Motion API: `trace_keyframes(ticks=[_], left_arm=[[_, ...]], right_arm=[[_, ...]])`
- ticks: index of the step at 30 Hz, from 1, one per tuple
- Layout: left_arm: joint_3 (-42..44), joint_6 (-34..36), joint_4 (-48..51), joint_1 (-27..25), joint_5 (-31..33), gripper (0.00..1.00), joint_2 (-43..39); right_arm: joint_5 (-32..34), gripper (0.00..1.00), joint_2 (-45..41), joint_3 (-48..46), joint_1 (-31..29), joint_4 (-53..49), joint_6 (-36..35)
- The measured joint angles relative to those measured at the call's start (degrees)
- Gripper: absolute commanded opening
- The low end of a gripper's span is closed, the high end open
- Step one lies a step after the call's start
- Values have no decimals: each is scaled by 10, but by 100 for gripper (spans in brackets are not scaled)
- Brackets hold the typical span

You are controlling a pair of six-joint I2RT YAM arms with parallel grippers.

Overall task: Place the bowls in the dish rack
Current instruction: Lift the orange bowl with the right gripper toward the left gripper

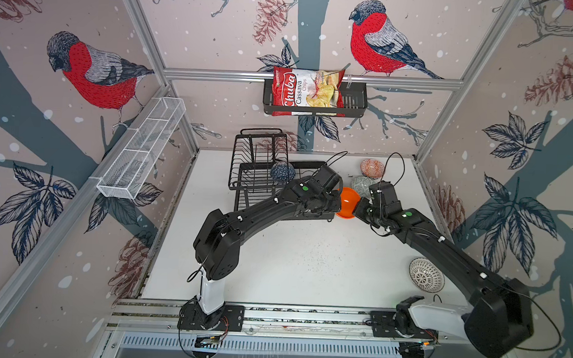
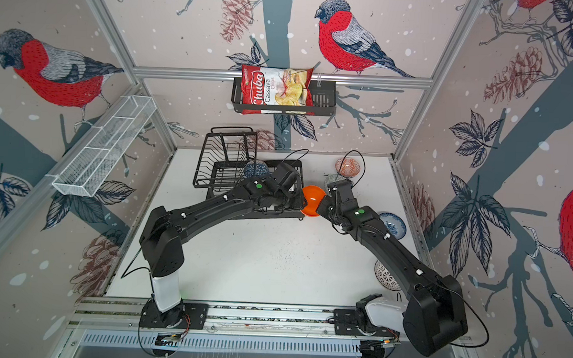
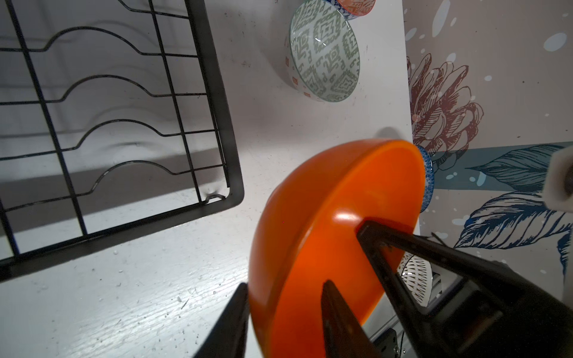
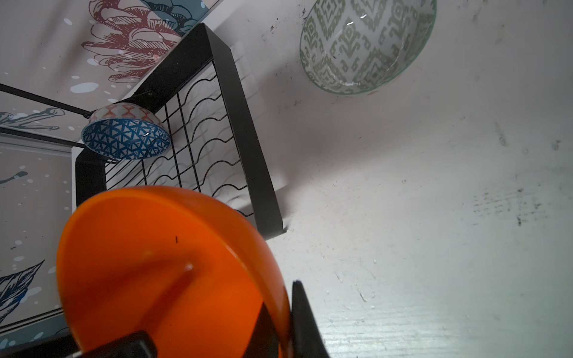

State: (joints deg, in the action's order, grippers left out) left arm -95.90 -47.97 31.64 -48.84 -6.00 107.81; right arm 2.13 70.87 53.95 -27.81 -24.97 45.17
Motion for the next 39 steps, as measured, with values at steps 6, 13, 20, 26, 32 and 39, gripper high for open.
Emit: trace_keyframes(ticks=[6,13,20,26,32,39], left_arm=[[-16,6,7,0,1,18,12],[-21,13,10,0,21,0,23],[-30,14,17,3,17,0,29],[-40,14,22,6,17,0,29],[-47,14,24,7,46,0,23],[-55,15,24,12,89,0,14]], right_arm=[[11,6,-20,-8,-2,0,0],[23,10,-31,-8,-8,-1,-7],[23,20,-34,-7,-8,8,0],[26,30,-31,1,-7,9,0],[31,41,-30,14,-7,8,3],[35,56,-31,30,-4,7,19]])
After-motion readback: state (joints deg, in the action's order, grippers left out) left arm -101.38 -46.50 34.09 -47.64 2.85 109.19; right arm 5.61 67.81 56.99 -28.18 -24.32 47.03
